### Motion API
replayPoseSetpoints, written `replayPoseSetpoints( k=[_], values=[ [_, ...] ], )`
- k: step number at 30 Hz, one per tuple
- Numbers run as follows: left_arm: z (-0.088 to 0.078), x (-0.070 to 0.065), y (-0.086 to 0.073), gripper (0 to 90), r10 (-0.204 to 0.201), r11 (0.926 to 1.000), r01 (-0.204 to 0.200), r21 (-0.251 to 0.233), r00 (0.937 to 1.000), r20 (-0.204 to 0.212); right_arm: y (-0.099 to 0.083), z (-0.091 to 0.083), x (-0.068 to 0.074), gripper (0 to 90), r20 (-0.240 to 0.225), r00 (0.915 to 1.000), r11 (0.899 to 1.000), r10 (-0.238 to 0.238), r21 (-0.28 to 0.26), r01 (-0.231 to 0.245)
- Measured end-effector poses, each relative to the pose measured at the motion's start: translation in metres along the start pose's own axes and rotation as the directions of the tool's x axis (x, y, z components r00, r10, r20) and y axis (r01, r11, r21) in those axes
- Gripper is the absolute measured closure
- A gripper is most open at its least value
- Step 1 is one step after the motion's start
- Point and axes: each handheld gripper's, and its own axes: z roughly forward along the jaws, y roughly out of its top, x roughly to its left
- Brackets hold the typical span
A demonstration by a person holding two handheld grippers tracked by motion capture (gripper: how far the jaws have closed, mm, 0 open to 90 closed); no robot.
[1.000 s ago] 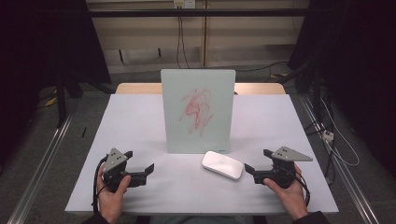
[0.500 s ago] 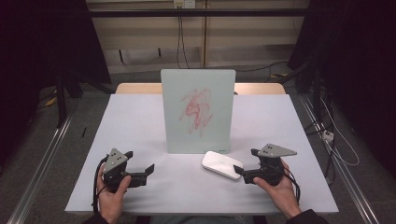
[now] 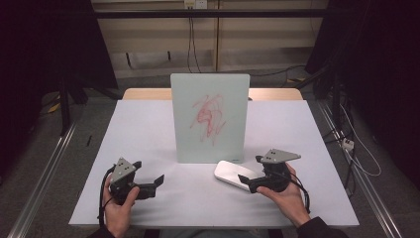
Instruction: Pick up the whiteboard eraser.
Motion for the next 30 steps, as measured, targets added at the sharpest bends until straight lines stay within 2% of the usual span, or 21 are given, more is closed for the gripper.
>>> replayPoseSetpoints(
  k=[7,14,17,22,23,25,28,30],
  values=[
    [0.000,0.000,0.000,4.5,0.000,1.0000,0.000,0.001,1.0000,0.000,0.012,0.011,0.001,10.4,-0.019,0.9986,0.997,-0.050,0.058,0.051],
    [0.000,-0.001,0.000,4.5,0.001,1.0000,-0.001,0.002,1.0000,0.004,0.020,0.023,0.002,14.7,-0.071,0.9933,0.984,-0.091,0.148,0.101],
    [0.000,-0.001,0.000,4.5,0.005,1.0000,-0.005,0.007,1.0000,0.002,0.021,0.025,0.003,17.7,-0.084,0.9910,0.981,-0.104,0.158,0.116],
    [0.000,-0.001,0.000,4.5,0.006,0.9999,-0.006,0.015,0.9999,0.010,0.025,0.034,0.002,19.3,-0.126,0.9849,0.965,-0.119,0.220,0.145],
    [0.001,-0.001,0.000,4.5,0.003,0.9999,-0.003,0.010,1.0000,0.005,0.025,0.034,0.002,19.3,-0.126,0.9849,0.965,-0.119,0.220,0.145],
    [0.001,-0.001,0.000,4.5,0.005,0.9999,-0.006,0.011,1.0000,0.007,0.026,0.038,0.003,22.9,-0.151,0.9801,0.954,-0.129,0.252,0.164],
    [0.001,0.000,0.000,4.5,0.003,0.9999,-0.003,0.010,1.0000,0.004,0.028,0.041,0.005,25.6,-0.167,0.9751,0.944,-0.145,0.272,0.187],
    [0.001,-0.001,0.000,4.5,0.003,1.0000,-0.003,0.009,1.0000,0.003,0.028,0.042,0.005,25.7,-0.166,0.9743,0.941,-0.152,0.276,0.194]
  ],
)
